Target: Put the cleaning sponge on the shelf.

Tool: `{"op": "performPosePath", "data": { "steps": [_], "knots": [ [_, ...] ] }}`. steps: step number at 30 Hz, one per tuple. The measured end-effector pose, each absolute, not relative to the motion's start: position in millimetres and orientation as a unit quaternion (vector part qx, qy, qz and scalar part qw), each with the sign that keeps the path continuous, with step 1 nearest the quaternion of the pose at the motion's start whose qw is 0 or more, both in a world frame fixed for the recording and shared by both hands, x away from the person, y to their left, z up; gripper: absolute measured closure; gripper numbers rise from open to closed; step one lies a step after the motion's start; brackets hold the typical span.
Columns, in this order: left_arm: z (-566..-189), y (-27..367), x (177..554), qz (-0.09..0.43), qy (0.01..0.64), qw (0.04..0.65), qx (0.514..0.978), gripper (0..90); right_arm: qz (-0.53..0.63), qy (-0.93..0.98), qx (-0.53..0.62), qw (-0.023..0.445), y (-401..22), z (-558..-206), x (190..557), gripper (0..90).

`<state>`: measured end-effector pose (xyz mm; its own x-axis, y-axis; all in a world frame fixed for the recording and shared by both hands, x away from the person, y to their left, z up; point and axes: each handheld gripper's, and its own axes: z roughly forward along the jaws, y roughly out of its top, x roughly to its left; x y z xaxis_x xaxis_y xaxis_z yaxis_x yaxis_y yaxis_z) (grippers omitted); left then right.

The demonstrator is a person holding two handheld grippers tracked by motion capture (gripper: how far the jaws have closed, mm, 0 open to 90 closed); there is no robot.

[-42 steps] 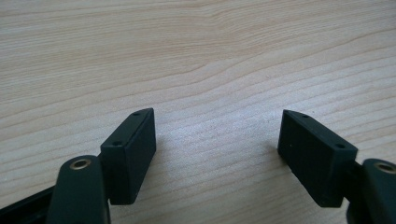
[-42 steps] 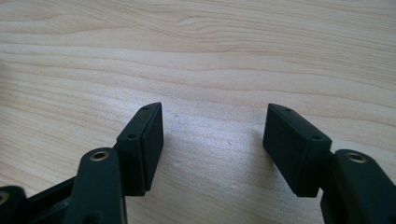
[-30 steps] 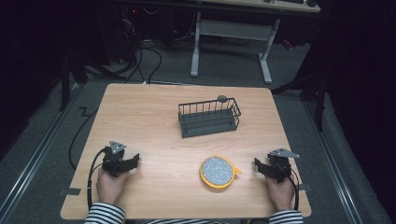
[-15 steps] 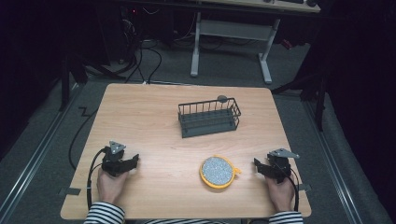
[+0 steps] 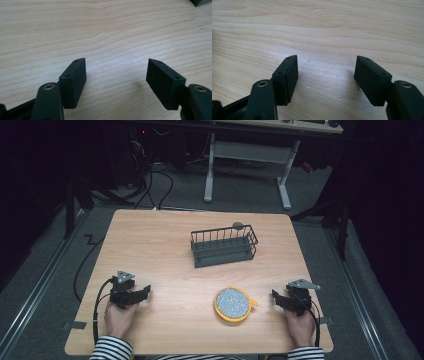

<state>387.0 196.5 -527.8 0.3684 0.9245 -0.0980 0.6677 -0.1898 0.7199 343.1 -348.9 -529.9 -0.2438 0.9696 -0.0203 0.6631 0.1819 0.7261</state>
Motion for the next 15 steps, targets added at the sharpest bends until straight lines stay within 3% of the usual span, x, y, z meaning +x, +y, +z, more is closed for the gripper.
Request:
{"op": "performPosePath", "data": {
  "steps": [15],
  "knots": [
    [-479,168,408,0.151,0.504,0.378,0.762,34.8,0.306,0.727,0.562,0.25,-349,-530,343,36.0]
  ]
}}
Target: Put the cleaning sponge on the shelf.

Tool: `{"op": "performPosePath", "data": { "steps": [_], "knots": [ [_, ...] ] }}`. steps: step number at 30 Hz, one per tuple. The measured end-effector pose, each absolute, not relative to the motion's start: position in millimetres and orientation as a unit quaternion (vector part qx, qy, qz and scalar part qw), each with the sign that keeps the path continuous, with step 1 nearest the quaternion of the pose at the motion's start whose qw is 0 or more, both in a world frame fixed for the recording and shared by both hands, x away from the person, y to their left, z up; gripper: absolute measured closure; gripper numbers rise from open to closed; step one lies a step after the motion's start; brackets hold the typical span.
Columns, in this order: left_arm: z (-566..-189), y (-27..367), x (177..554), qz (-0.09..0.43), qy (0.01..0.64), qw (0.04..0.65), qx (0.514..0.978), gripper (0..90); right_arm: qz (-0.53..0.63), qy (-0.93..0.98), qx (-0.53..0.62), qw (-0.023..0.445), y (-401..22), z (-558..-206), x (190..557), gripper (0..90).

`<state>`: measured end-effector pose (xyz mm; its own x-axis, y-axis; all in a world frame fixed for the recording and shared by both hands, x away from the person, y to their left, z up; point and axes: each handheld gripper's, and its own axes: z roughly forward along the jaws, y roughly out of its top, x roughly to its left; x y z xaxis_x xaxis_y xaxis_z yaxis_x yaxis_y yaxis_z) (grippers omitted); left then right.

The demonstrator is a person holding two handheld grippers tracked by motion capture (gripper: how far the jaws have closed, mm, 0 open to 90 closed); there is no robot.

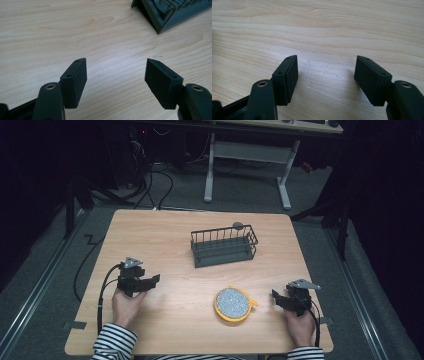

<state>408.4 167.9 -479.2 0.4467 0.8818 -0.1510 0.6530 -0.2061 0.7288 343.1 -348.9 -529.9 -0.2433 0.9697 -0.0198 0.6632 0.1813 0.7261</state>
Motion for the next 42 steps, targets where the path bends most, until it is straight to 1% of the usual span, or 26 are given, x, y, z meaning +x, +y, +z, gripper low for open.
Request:
{"op": "performPosePath", "data": {
  "steps": [3,4,6,7,10,16,21,25,29,42],
  "knots": [
    [-473,163,413,0.152,0.498,0.379,0.765,34.9,0.306,0.727,0.562,0.25,-349,-530,343,36.0],
    [-465,157,418,0.153,0.494,0.38,0.767,35.0,0.306,0.727,0.562,0.25,-349,-530,343,35.9],
    [-460,153,420,0.151,0.492,0.383,0.767,36.0,0.306,0.727,0.562,0.25,-349,-530,343,35.8],
    [-457,151,422,0.149,0.49,0.385,0.768,37.8,0.306,0.727,0.562,0.25,-349,-530,343,35.8],
    [-445,141,429,0.147,0.483,0.389,0.771,38.3,0.306,0.727,0.562,0.25,-349,-530,343,35.8],
    [-430,120,445,0.145,0.469,0.392,0.778,37.9,0.306,0.727,0.562,0.25,-349,-530,343,35.7],
    [-420,103,458,0.129,0.471,0.393,0.779,37.6,0.306,0.728,0.561,0.25,-349,-530,343,35.6],
    [-413,86,468,0.138,0.461,0.379,0.791,37.2,0.307,0.728,0.56,0.25,-349,-530,343,35.6],
    [-407,68,483,0.142,0.456,0.373,0.796,36.9,0.307,0.728,0.56,0.249,-349,-530,343,35.4],
    [-406,39,519,0.143,0.465,0.354,0.799,36.3,0.307,0.728,0.56,0.249,-348,-530,343,35.3]
  ]
}}
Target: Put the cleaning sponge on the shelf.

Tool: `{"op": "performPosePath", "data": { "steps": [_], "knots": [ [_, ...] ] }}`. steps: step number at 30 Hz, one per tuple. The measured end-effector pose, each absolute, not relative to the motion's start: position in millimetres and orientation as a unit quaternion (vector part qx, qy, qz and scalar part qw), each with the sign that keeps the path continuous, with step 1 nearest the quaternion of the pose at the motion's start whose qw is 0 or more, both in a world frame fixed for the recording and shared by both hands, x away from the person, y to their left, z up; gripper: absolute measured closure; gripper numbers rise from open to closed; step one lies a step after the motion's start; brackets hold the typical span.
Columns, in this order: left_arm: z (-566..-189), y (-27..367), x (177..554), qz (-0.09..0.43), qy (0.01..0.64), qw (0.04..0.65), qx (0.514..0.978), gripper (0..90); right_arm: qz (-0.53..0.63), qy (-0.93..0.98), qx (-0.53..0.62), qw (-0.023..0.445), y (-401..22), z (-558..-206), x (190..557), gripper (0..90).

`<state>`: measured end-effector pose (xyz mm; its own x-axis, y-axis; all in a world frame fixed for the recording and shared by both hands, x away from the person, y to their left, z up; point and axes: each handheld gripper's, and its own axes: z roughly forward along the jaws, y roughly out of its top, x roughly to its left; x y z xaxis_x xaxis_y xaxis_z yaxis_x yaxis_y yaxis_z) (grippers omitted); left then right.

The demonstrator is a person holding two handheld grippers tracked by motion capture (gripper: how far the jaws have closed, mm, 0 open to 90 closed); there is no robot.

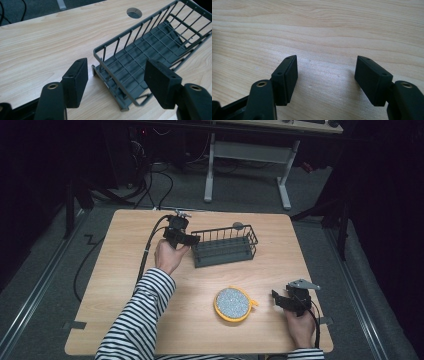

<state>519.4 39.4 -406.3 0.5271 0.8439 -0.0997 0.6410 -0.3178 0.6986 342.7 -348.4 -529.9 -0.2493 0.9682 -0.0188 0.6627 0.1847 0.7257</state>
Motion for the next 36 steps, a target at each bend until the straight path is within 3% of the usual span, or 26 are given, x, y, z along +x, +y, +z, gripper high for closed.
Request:
{"op": "performPosePath", "data": {
  "steps": [21,36],
  "knots": [
    [-436,24,548,0.144,0.503,0.298,0.798,39.9,0.307,0.729,0.559,0.249,-348,-530,343,35.3],
    [-443,21,551,0.154,0.499,0.291,0.802,54.6,0.307,0.728,0.56,0.249,-348,-530,343,35.3]
  ]
}}
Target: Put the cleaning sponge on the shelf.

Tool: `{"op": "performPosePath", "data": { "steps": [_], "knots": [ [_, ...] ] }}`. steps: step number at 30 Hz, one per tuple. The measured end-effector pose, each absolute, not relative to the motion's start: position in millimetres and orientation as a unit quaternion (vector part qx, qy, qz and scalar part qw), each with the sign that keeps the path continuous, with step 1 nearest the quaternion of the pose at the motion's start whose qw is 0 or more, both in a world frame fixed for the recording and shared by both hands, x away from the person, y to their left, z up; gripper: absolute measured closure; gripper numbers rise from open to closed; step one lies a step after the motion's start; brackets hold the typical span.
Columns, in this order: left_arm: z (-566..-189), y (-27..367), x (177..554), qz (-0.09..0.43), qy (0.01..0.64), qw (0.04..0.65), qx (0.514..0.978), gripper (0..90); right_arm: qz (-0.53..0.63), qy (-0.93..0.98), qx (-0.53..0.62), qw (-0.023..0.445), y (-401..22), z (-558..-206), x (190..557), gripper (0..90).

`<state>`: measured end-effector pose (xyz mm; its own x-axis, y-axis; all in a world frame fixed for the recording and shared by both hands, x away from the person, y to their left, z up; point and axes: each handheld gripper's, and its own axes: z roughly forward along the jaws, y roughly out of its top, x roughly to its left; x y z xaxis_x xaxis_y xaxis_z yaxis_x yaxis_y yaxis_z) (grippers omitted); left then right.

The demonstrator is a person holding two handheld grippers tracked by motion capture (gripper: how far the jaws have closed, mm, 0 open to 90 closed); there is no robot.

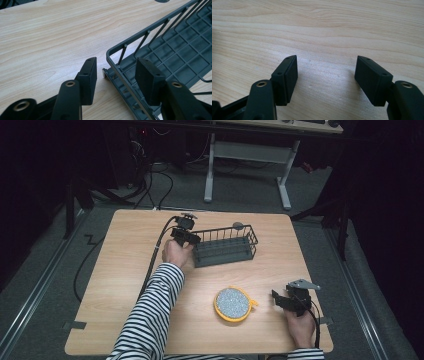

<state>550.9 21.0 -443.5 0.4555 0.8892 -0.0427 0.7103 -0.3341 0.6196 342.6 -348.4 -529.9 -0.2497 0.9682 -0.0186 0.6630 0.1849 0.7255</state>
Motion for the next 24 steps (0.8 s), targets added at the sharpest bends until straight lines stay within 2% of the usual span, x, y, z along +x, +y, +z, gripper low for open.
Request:
{"op": "performPosePath", "data": {
  "steps": [10,24],
  "knots": [
    [-445.0,20.6,552.0,0.147,0.5,0.293,0.802,61.4,0.307,0.728,0.56,0.249,-348.4,-529.9,342.6,35.3],
    [-445.8,18.8,549.7,0.153,0.495,0.292,0.804,64.6,0.307,0.729,0.559,0.249,-348.2,-529.9,342.5,35.2]
  ]
}}
